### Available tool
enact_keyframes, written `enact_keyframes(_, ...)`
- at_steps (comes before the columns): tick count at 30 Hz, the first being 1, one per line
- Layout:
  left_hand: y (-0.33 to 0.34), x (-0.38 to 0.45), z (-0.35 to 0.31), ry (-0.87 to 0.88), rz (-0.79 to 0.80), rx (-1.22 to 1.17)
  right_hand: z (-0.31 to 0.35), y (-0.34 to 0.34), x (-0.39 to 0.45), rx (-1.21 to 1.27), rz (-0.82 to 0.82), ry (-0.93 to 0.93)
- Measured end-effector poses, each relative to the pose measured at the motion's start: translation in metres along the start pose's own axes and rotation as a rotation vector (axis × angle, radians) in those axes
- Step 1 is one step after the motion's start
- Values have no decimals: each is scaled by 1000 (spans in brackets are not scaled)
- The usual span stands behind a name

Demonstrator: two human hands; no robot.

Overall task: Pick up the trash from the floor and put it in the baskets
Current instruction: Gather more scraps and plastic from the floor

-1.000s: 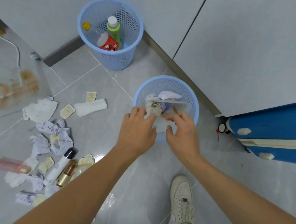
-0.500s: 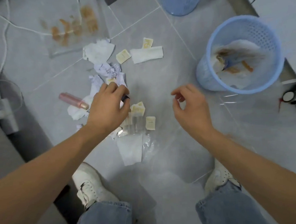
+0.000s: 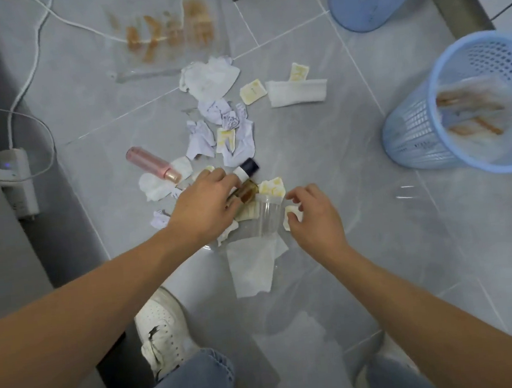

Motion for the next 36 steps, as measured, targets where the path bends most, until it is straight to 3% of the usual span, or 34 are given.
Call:
enact_keyframes(7,53,39,-16,304,109,102,-33,25,7,49,21,51)
enact_keyframes(15,36,83,50,165,140,245,-6,75,28,-16,148,136)
enact_keyframes(20,45,99,60,128,172,245,-6,99,37,-93,142,167)
enact_keyframes(28,77,99,29,270,263,299,-15,102,40,-54,106,188)
enact_keyframes(36,103,108,15,236,260,403,-31,79,57,-31,112,234)
Point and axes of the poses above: each hand's wrist, its own x-axis towards the middle knuckle, its own y-axis out of the palm, z = x × y, the point moved 6 cm from there along x, towards the middle knuckle, and after that the axes turned 7 degrees about -z, right-handed, at the moved point
